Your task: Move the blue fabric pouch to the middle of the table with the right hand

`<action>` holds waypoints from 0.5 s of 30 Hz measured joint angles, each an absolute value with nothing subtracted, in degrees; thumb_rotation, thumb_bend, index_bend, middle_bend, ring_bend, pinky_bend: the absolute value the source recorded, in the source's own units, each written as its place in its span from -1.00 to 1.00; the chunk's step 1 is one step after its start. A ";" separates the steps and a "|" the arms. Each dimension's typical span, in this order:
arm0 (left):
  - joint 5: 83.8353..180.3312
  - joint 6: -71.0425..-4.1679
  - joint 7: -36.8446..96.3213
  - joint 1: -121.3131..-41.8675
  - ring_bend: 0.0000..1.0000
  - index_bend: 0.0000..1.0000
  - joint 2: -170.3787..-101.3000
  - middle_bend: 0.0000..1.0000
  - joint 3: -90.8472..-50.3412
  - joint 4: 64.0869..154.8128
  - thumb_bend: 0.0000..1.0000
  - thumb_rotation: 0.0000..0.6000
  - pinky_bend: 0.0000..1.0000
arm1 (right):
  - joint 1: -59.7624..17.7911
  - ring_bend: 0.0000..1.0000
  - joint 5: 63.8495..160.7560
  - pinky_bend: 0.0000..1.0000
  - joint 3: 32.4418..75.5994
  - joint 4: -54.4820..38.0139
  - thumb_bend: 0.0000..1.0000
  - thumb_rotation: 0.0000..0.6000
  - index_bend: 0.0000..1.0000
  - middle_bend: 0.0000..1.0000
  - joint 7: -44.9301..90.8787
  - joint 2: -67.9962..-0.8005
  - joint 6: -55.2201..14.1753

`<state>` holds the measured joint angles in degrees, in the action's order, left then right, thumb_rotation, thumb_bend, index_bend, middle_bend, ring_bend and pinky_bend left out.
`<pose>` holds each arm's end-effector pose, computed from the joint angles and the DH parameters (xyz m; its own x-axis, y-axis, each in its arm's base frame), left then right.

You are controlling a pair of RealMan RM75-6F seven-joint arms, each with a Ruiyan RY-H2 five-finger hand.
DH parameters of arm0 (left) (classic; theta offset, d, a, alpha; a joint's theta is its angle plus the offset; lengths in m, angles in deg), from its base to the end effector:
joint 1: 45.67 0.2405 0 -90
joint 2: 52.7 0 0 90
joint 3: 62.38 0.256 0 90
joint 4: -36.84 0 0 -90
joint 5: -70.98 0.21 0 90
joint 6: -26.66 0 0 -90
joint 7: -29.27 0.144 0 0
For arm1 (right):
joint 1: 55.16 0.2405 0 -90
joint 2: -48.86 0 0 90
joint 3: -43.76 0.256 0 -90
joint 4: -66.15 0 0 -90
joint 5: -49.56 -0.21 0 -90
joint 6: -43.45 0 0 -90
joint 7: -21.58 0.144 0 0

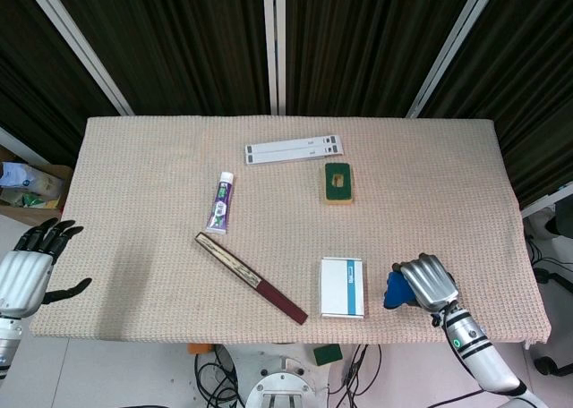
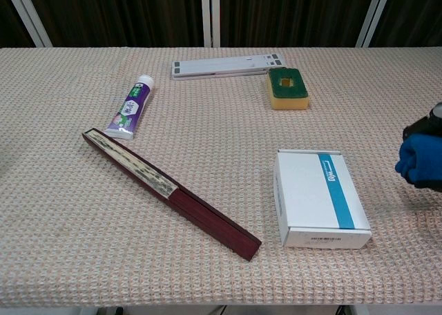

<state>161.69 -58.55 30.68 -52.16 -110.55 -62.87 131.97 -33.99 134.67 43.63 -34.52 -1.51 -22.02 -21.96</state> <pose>-0.2969 0.1801 0.1792 0.4812 0.0204 0.8764 0.8720 -0.1143 -0.4761 -0.2260 -0.2268 0.0587 0.5952 -0.2165 0.7739 -0.7789 -0.3924 0.4893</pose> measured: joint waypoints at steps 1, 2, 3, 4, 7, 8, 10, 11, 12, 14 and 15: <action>161.67 -58.66 30.73 -52.07 -0.83 -0.60 -110.51 -0.69 -62.86 131.96 -0.75 0.63 -0.64 | -33.42 0.45 134.84 0.20 44.48 -35.05 -0.24 1.00 0.63 0.59 -1.71 -21.58 -22.04; 161.65 -58.78 30.70 -51.99 -0.83 -0.60 -110.51 -0.69 -62.85 131.93 -0.75 0.63 -0.64 | -32.80 0.45 134.96 0.20 45.39 -35.64 -0.24 1.00 0.63 0.59 -2.17 -21.21 -22.08; 161.61 -58.89 30.59 -51.90 -0.83 -0.60 -110.52 -0.69 -62.84 131.88 -0.75 0.62 -0.64 | -31.85 0.45 135.02 0.20 46.71 -36.47 -0.24 1.00 0.63 0.59 -3.13 -20.84 -22.05; 161.49 -59.10 30.36 -51.74 -0.83 -0.60 -110.58 -0.69 -62.85 131.70 -0.75 0.62 -0.64 | -31.02 0.45 134.96 0.20 47.79 -37.08 -0.24 1.00 0.63 0.59 -4.05 -20.68 -21.95; 161.25 -59.38 30.20 -51.56 -0.83 -0.60 -110.68 -0.69 -62.95 131.36 -0.75 0.62 -0.64 | -27.33 0.45 133.93 0.20 51.82 -38.29 -0.25 1.00 0.63 0.60 -7.80 -21.14 -20.79; 161.23 -59.41 30.30 -51.55 -0.83 -0.60 -110.68 -0.69 -62.98 131.32 -0.75 0.62 -0.64 | -25.99 0.45 133.26 0.20 53.06 -38.38 -0.25 1.00 0.61 0.60 -8.97 -21.68 -20.14; 161.24 -59.57 30.77 -51.55 -0.83 -0.60 -110.64 -0.69 -63.11 131.23 -0.75 0.63 -0.64 | -22.59 0.45 130.94 0.20 55.94 -37.98 -0.25 1.00 0.52 0.60 -10.90 -23.98 -17.95; 161.23 -59.65 30.88 -51.55 -0.83 -0.60 -110.60 -0.69 -63.19 131.21 -0.75 0.63 -0.64 | -21.00 0.45 129.69 0.20 57.06 -37.48 -0.25 1.00 0.48 0.60 -11.30 -25.36 -16.85; 161.22 -59.70 30.91 -51.56 -0.83 -0.60 -110.54 -0.69 -63.26 131.20 -0.75 0.63 -0.64 | -18.78 0.45 128.07 0.20 58.23 -36.41 -0.25 1.00 0.44 0.60 -11.77 -27.50 -15.48; 161.17 -59.71 30.87 -51.57 -0.83 -0.60 -110.51 -0.69 -63.31 131.11 -0.75 0.63 -0.64 | -15.47 0.45 126.07 0.21 59.59 -33.85 -0.25 1.00 0.43 0.60 -13.00 -31.12 -13.79; 161.15 -59.69 30.79 -51.57 -0.83 -0.60 -110.52 -0.69 -63.32 131.06 -0.75 0.63 -0.64 | -13.41 0.45 124.86 0.23 60.38 -31.58 -0.27 1.00 0.43 0.61 -14.22 -33.67 -12.86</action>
<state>161.15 -59.69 30.79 -51.57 -110.52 -63.32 131.06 -13.41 124.86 60.38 -31.58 -14.22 -33.67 -12.86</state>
